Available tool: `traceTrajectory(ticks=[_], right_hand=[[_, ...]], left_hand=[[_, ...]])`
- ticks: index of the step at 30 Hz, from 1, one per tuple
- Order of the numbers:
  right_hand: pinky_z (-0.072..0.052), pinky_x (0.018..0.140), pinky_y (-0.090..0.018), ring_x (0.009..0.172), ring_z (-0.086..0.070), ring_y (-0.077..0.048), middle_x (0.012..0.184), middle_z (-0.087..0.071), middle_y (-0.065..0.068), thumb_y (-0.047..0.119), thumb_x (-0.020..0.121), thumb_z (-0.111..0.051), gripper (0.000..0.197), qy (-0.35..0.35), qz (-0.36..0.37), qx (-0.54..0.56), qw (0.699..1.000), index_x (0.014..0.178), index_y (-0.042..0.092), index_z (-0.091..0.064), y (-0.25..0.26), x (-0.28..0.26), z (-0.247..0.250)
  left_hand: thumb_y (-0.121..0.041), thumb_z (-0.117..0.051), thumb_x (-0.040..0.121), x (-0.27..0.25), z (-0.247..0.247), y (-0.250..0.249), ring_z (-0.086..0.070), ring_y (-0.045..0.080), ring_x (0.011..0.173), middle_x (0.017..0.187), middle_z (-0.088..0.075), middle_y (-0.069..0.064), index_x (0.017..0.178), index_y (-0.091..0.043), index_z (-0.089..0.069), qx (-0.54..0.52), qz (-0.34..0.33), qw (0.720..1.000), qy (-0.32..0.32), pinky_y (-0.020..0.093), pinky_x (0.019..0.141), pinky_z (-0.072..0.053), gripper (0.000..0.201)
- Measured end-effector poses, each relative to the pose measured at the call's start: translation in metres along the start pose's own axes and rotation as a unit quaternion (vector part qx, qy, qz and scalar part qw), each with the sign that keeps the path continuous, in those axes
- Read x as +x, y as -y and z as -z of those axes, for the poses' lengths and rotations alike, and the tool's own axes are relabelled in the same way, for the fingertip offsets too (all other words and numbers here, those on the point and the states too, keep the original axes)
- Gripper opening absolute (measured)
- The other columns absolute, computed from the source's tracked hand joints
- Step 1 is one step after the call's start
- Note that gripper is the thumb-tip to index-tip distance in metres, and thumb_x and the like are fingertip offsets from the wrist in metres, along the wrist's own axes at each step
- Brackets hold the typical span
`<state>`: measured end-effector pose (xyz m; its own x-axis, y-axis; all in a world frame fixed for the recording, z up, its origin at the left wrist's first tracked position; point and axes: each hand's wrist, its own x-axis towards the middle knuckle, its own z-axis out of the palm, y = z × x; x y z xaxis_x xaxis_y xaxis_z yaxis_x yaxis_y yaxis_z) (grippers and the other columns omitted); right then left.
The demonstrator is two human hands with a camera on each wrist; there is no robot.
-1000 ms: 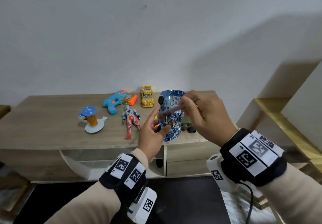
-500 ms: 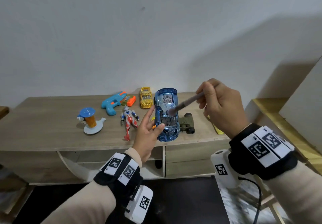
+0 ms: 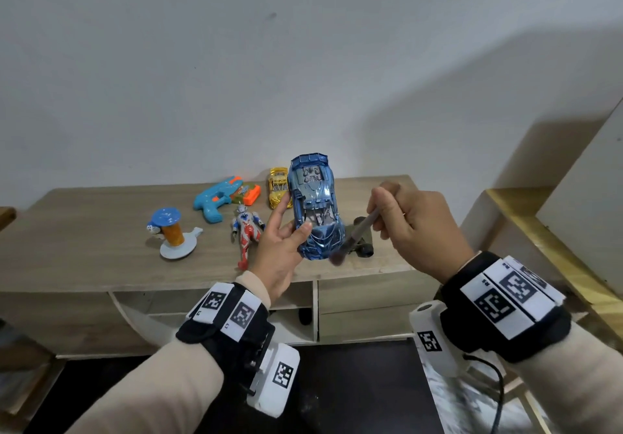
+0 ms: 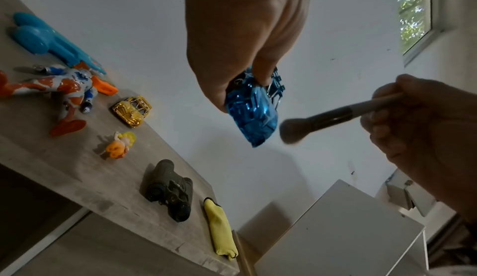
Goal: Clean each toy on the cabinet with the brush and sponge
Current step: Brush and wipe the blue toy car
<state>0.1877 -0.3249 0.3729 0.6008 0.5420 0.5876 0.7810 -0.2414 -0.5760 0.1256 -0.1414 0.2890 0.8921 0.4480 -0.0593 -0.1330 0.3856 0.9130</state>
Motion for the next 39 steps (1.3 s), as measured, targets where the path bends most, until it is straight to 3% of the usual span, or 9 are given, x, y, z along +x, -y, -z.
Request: traceTrajectory(ticks=[6, 8, 11, 18, 20, 22, 32, 36, 39], right_hand=[[-0.042, 0.05, -0.026, 0.056, -0.057, -0.015, 0.052, -0.059, 0.003, 0.031, 0.094, -0.039, 0.038, 0.026, 0.032, -0.027, 0.999, 0.072, 0.01, -0.062, 0.002, -0.004, -0.001], [-0.041, 0.049, -0.027, 0.053, -0.056, -0.017, 0.051, -0.054, 0.011, 0.031, 0.094, -0.038, 0.04, -0.022, 0.042, -0.008, 0.999, 0.069, 0.009, -0.06, 0.003, -0.008, 0.0], [-0.044, 0.049, -0.037, 0.049, -0.056, -0.019, 0.055, -0.057, 0.004, 0.031, 0.094, -0.038, 0.037, -0.093, 0.043, 0.01, 0.995, 0.076, 0.009, -0.061, 0.0, -0.01, 0.001], [-0.043, 0.051, -0.038, 0.05, -0.058, -0.021, 0.056, -0.059, -0.003, 0.035, 0.094, -0.037, 0.038, -0.101, 0.019, -0.005, 0.995, 0.075, 0.011, -0.06, -0.003, -0.01, 0.002], [-0.045, 0.054, -0.036, 0.051, -0.059, -0.015, 0.056, -0.059, 0.003, 0.035, 0.093, -0.039, 0.038, -0.051, 0.002, -0.01, 0.999, 0.074, 0.012, -0.061, -0.004, -0.008, 0.0], [-0.046, 0.052, -0.031, 0.055, -0.059, -0.013, 0.055, -0.056, 0.011, 0.037, 0.093, -0.037, 0.041, -0.04, 0.012, -0.001, 0.999, 0.072, 0.01, -0.061, -0.003, -0.009, -0.001], [-0.042, 0.049, -0.026, 0.052, -0.055, -0.014, 0.059, -0.061, 0.0, 0.031, 0.094, -0.038, 0.038, -0.039, 0.095, 0.018, 0.995, 0.075, 0.011, -0.064, 0.004, -0.008, -0.007], [-0.048, 0.051, -0.033, 0.051, -0.059, -0.011, 0.057, -0.062, 0.003, 0.039, 0.093, -0.035, 0.041, 0.044, 0.073, -0.009, 0.996, 0.074, 0.017, -0.063, 0.003, -0.006, -0.01], [-0.042, 0.046, -0.03, 0.049, -0.054, -0.013, 0.057, -0.058, 0.0, 0.03, 0.094, -0.037, 0.034, -0.047, 0.088, 0.029, 0.995, 0.073, 0.019, -0.061, 0.005, -0.005, -0.005]], left_hand=[[0.0, -0.057, 0.088, -0.002, -0.006, -0.002, -0.064, 0.023, 0.109, 0.126, -0.062, 0.01, 0.142, -0.039, -0.036, -0.043, 0.024, 0.999, -0.011, 0.041, 0.08, -0.056, 0.07], [0.0, -0.057, 0.088, -0.002, -0.006, -0.003, -0.066, 0.023, 0.106, 0.122, -0.064, 0.008, 0.143, -0.036, -0.034, -0.057, 0.021, 0.998, -0.01, 0.043, 0.081, -0.056, 0.069], [-0.002, -0.056, 0.09, -0.002, -0.007, -0.004, -0.068, 0.019, 0.1, 0.11, -0.068, 0.002, 0.143, -0.035, -0.034, -0.056, 0.016, 0.998, -0.011, 0.038, 0.078, -0.058, 0.067], [-0.003, -0.059, 0.087, -0.003, -0.007, -0.002, -0.069, 0.015, 0.099, 0.122, -0.064, 0.007, 0.141, -0.039, -0.036, -0.049, 0.011, 0.999, -0.014, 0.032, 0.069, -0.058, 0.069], [-0.001, -0.059, 0.087, -0.004, -0.008, -0.003, -0.069, 0.013, 0.096, 0.125, -0.062, 0.01, 0.142, -0.038, -0.035, -0.051, 0.009, 0.999, -0.014, 0.028, 0.064, -0.058, 0.07], [-0.001, -0.059, 0.087, -0.003, -0.008, -0.004, -0.067, 0.017, 0.103, 0.122, -0.063, 0.008, 0.142, -0.036, -0.035, -0.055, 0.009, 0.998, -0.014, 0.032, 0.068, -0.058, 0.07], [-0.003, -0.059, 0.088, 0.003, -0.008, -0.008, -0.065, 0.022, 0.106, 0.11, -0.07, 0.005, 0.142, -0.033, -0.036, -0.065, 0.021, 0.997, -0.025, 0.044, 0.093, -0.05, 0.066], [-0.002, -0.057, 0.089, 0.005, -0.005, -0.009, -0.068, 0.021, 0.098, 0.114, -0.068, 0.007, 0.143, -0.031, -0.036, -0.08, 0.031, 0.996, -0.026, 0.04, 0.084, -0.055, 0.065], [-0.002, -0.055, 0.09, 0.007, -0.002, -0.01, -0.065, 0.023, 0.106, 0.119, -0.065, 0.008, 0.143, -0.033, -0.035, -0.087, 0.04, 0.995, -0.024, 0.045, 0.093, -0.051, 0.065]])
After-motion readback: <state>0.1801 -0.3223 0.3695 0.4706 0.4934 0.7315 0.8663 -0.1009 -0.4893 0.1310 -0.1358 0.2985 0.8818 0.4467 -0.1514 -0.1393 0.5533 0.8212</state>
